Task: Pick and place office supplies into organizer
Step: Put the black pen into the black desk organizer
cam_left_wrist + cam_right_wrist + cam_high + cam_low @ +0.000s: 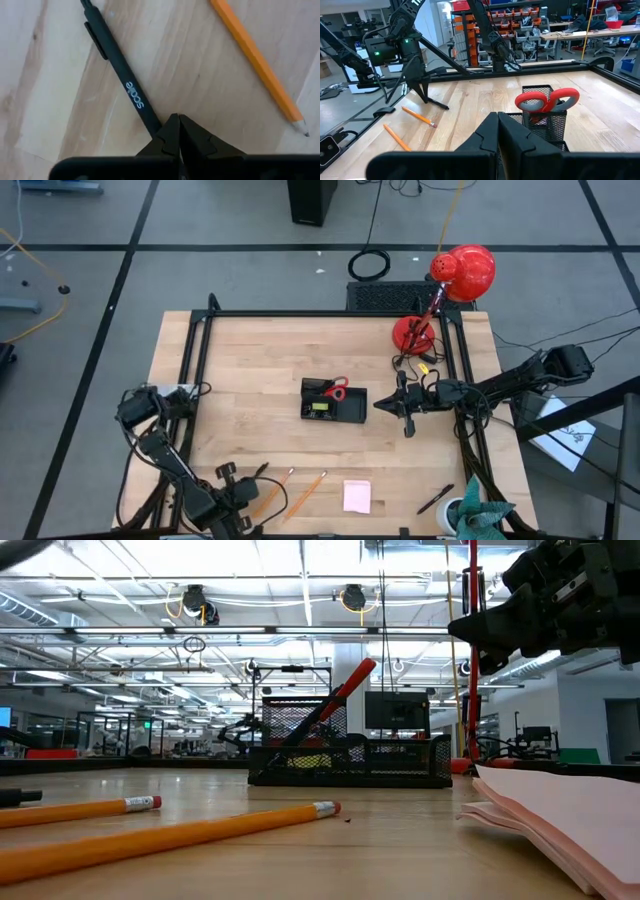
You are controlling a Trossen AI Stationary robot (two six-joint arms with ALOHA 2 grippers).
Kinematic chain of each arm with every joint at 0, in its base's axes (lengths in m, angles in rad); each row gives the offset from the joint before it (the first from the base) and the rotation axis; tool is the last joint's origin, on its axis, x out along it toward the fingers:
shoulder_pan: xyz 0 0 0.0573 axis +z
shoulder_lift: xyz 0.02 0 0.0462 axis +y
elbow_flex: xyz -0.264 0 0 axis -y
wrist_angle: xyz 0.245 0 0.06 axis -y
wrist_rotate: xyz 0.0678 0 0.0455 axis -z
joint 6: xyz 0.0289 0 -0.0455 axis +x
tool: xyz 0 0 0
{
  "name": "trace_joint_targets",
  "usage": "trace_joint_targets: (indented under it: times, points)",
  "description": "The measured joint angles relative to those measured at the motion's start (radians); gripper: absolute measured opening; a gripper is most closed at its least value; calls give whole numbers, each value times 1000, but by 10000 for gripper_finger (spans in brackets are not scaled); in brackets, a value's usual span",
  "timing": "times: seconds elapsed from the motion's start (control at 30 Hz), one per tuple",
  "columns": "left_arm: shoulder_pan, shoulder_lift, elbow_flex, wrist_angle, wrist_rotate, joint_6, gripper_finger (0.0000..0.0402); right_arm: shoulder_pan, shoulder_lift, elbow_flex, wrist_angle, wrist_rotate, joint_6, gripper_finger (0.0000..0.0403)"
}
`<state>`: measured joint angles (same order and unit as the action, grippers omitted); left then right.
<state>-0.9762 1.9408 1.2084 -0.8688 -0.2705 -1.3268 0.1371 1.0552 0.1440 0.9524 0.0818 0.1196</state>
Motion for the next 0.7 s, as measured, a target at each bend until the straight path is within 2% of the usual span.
trace_joint_targets:
  times: [0.13,0.33,0.6,0.7]
  points:
    - [31,-1,42,-16,-72,68,5,0,0,0,0,0,0,4]
    - [100,-4,89,-6,-76,41,14,0,0,0,7,0,0,4]
    - [178,-5,91,-86,41,-14,18,0,0,0,5,0,10,4]
    - [189,-5,91,-111,78,-7,35,0,0,0,5,0,8,4]
